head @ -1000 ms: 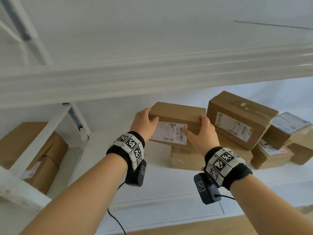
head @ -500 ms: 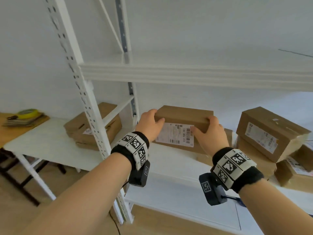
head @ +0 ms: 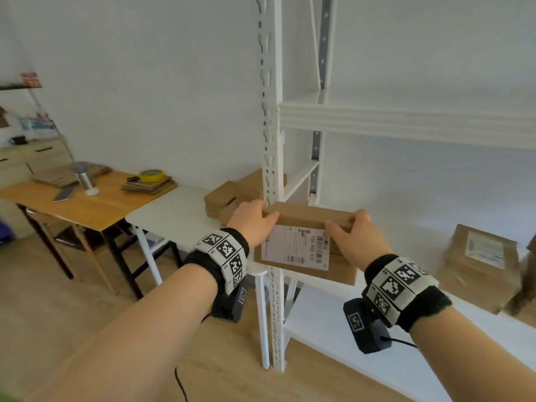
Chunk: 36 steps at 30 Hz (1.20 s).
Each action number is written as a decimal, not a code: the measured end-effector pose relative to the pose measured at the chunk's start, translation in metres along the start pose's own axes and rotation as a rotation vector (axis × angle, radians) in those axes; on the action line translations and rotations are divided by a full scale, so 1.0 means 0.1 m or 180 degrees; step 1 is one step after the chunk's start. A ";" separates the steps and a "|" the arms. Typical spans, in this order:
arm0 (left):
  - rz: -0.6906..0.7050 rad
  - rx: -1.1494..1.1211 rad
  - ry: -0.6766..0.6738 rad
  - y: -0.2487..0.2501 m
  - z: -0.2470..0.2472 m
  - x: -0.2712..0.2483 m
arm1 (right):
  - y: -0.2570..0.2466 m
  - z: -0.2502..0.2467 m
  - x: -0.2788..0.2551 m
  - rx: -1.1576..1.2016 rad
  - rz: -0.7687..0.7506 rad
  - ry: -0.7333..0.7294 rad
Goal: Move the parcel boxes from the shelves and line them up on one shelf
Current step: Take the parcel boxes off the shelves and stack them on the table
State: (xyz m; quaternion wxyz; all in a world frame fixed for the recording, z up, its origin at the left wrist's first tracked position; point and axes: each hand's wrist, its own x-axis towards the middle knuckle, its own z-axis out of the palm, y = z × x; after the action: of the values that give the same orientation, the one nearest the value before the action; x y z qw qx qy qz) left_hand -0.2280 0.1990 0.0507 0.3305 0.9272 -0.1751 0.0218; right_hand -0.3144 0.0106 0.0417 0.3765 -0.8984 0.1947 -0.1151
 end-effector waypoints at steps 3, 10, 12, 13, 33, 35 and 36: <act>-0.0159 0.0181 0.0011 -0.48 -0.36 0.00 | -0.36 0.51 -0.03 -0.0003 -0.0023 -0.0104; -0.0354 0.0233 0.0115 -1.45 -0.99 0.12 | -1.06 1.53 0.01 0.0223 -0.0099 -0.0149; -0.0400 0.0184 0.0119 -1.66 -1.10 0.16 | -1.21 1.76 0.06 0.0245 -0.0094 -0.0212; -0.0439 0.0138 0.0116 -1.77 -1.14 0.19 | -1.28 1.86 0.11 0.0244 -0.0106 -0.0223; -0.0667 0.0313 0.0472 -3.37 -1.59 2.98 | -2.31 3.42 2.64 0.0361 -0.0117 -0.0417; -0.0678 0.0272 0.0405 -3.43 -1.58 3.23 | -2.36 3.50 2.88 0.0335 -0.0059 -0.0443; -0.0626 0.0238 0.0367 -3.47 -1.56 3.35 | -2.38 3.54 2.98 0.0306 -0.0017 -0.0448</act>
State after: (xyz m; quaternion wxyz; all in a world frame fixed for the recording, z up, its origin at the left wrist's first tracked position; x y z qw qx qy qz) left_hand 0.2156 0.4424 0.0148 0.3057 0.9488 -0.0631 0.0491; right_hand 0.1410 0.2564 -0.0131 0.4317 -0.8856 0.1596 -0.0618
